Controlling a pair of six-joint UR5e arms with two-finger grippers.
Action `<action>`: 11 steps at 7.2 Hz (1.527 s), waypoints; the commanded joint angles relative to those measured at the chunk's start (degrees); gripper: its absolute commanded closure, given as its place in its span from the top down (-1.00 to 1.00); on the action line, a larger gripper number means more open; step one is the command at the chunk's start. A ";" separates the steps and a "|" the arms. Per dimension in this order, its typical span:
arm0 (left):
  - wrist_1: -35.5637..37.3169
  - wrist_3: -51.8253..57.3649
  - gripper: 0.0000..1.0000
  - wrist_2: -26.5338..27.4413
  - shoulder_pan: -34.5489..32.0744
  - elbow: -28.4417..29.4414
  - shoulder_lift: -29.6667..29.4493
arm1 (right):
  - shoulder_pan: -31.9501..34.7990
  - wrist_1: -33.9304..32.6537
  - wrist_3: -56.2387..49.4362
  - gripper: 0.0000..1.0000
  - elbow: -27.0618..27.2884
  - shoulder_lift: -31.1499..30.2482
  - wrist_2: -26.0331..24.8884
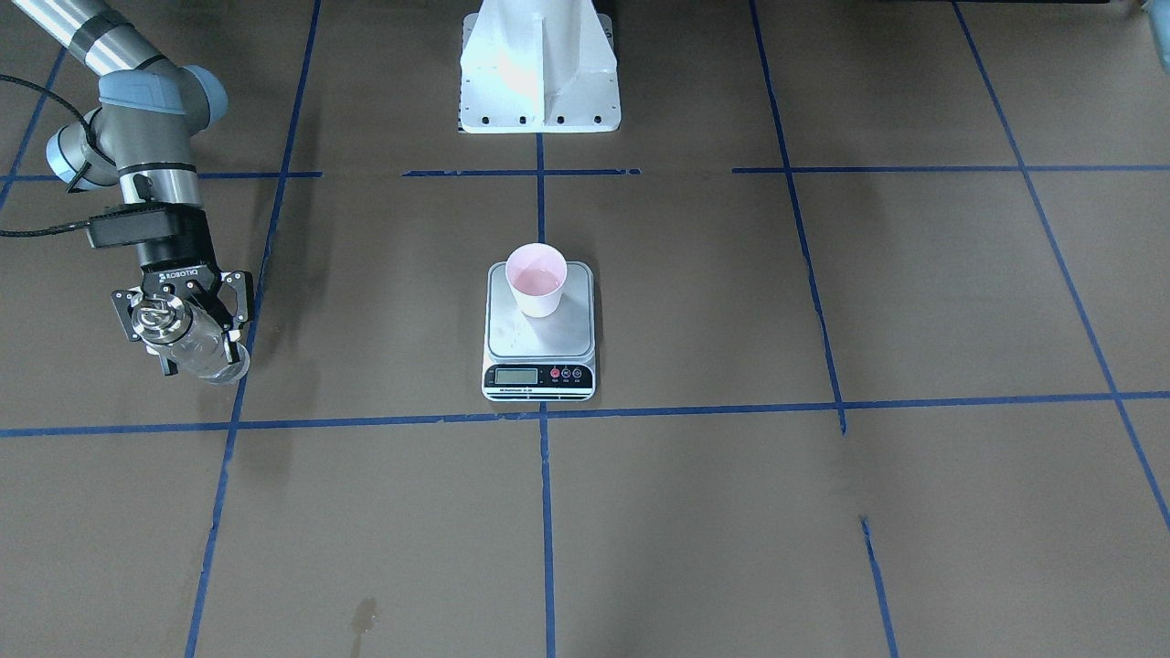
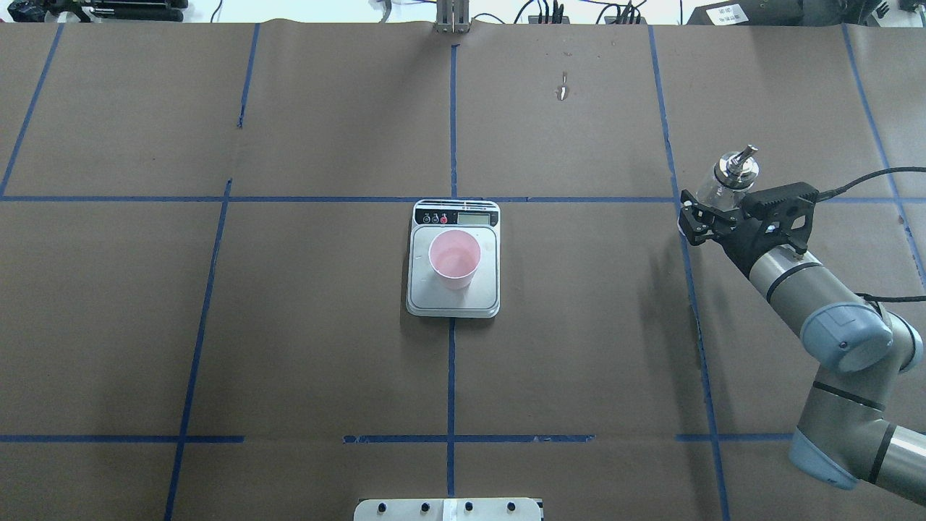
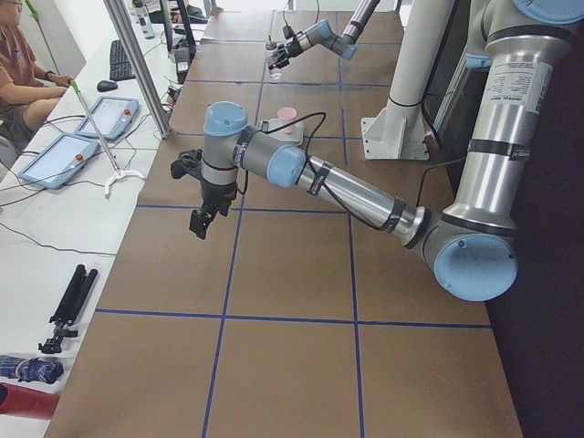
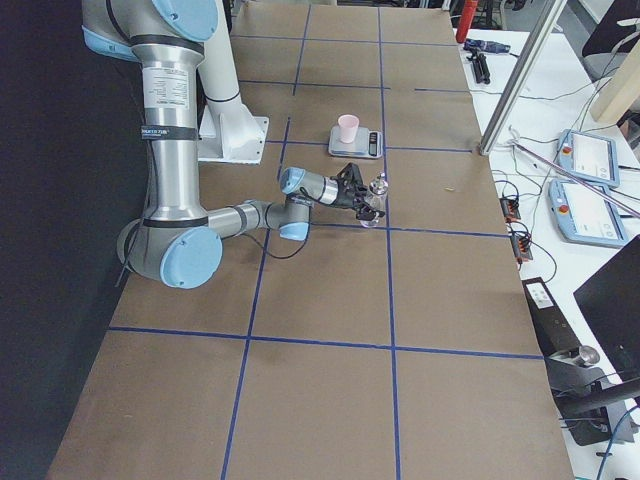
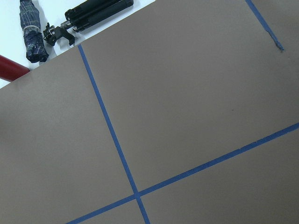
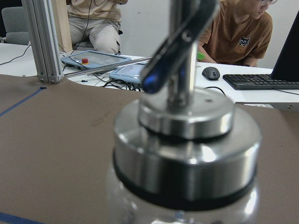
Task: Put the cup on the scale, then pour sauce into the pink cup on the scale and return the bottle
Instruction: 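Lower the sauce bottle onto the table with the right gripper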
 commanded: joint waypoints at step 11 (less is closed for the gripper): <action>-0.20 0.00 1.00 0.00 0.09 0.10 -0.02 | -2.09 0.60 -1.08 -1.00 -1.64 0.23 0.22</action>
